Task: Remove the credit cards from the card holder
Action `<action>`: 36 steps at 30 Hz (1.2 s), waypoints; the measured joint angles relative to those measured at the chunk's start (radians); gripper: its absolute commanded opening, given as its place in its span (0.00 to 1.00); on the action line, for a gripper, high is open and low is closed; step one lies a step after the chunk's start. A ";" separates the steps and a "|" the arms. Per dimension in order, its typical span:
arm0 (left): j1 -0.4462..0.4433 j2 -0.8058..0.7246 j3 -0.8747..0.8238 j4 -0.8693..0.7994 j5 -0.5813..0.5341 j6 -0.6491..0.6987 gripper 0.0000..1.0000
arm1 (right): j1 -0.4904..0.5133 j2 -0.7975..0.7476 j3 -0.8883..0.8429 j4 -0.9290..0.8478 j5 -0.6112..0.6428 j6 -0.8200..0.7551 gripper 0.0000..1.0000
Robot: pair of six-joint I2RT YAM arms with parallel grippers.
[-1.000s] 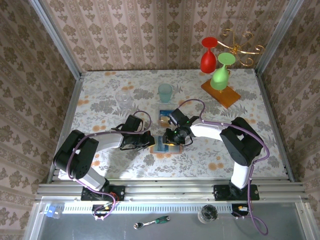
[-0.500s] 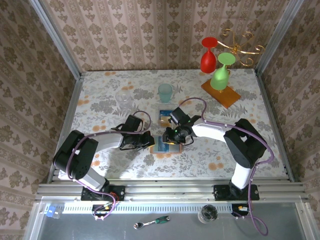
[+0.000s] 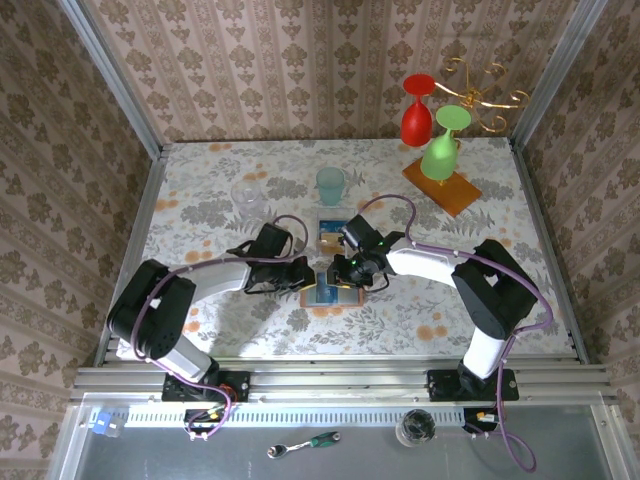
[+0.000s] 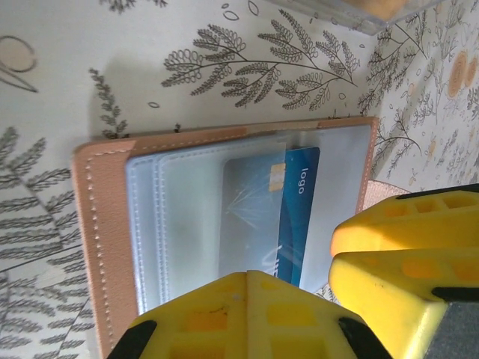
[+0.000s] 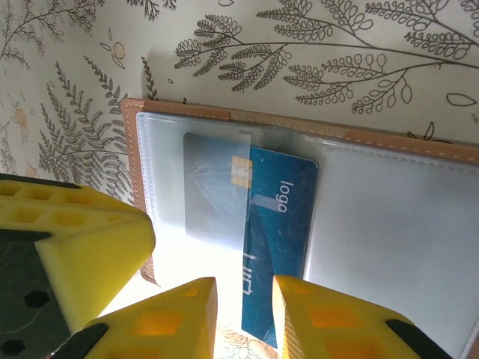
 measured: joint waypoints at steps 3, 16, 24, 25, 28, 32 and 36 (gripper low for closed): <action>-0.008 0.013 0.003 0.000 0.000 0.000 0.03 | 0.000 -0.003 -0.006 0.000 0.000 0.000 0.28; -0.011 0.066 0.003 0.028 0.008 0.000 0.00 | 0.000 -0.008 -0.029 0.000 0.014 0.000 0.28; -0.010 0.066 -0.011 0.058 0.013 -0.001 0.00 | -0.002 -0.008 -0.052 0.002 0.019 0.003 0.28; -0.010 0.066 -0.011 0.060 0.013 -0.001 0.00 | -0.002 -0.008 -0.056 0.004 0.019 0.005 0.28; -0.010 0.066 -0.011 0.062 0.014 -0.001 0.00 | -0.004 -0.008 -0.061 0.008 0.018 0.014 0.28; -0.010 0.066 -0.011 0.062 0.014 -0.001 0.00 | -0.007 -0.008 -0.066 0.034 0.014 0.021 0.28; -0.010 0.066 -0.011 0.062 0.015 -0.001 0.00 | -0.011 -0.008 -0.069 0.060 0.003 0.028 0.27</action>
